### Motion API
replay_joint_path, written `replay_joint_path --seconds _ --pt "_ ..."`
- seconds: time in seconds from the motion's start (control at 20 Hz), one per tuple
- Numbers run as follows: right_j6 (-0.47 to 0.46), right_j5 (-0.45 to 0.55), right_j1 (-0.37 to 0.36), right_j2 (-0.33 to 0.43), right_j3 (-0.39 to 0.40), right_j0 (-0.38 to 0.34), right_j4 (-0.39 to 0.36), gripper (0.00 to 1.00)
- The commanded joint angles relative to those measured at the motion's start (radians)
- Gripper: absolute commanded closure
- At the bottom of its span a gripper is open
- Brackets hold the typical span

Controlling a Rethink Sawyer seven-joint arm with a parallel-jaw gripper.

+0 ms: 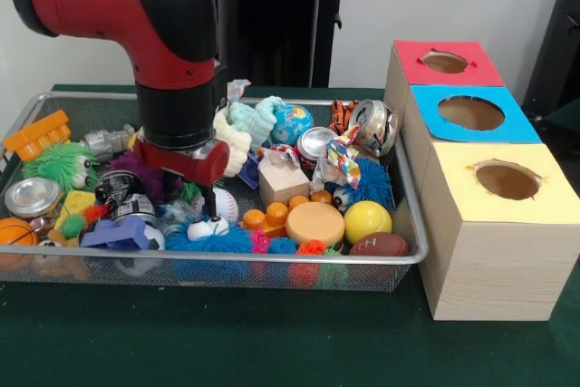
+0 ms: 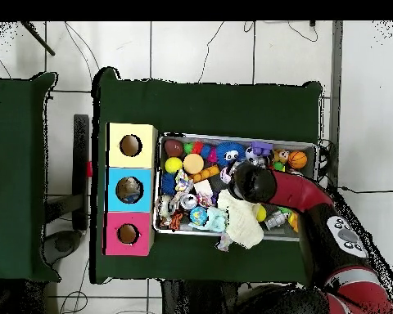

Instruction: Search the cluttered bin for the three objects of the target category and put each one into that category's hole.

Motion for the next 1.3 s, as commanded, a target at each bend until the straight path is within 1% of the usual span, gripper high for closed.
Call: replay_joint_path --seconds 0.05,0.25,0.35,0.55,0.65,0.7,0.75,0.85,0.9,1.05,1.15,1.3 --pt "-0.206 0.054 0.104 0.104 -0.051 -0.058 -0.103 0.00" --pt "-0.197 0.050 0.102 0.117 -0.050 -0.065 -0.118 0.00" --pt "-0.181 0.029 0.097 0.120 -0.047 -0.066 -0.128 0.00" --pt "-0.167 0.027 0.068 0.123 -0.039 -0.070 -0.142 0.00" --pt "-0.172 0.067 0.010 0.124 -0.019 -0.066 -0.137 0.00" --pt "-0.168 0.099 -0.046 0.121 0.012 -0.060 -0.126 0.00" --pt "-0.165 0.151 -0.104 0.117 0.043 -0.054 -0.107 0.00" --pt "-0.168 0.243 -0.186 0.117 0.083 -0.048 -0.073 0.00" --pt "-0.174 0.278 -0.212 0.121 0.092 -0.047 -0.062 0.00" --pt "-0.175 0.338 -0.257 0.133 0.121 -0.053 -0.042 0.00" --pt "-0.177 0.351 -0.260 0.140 0.121 -0.057 -0.046 0.00" --pt "-0.162 0.327 -0.244 0.149 0.123 -0.064 -0.058 0.00"
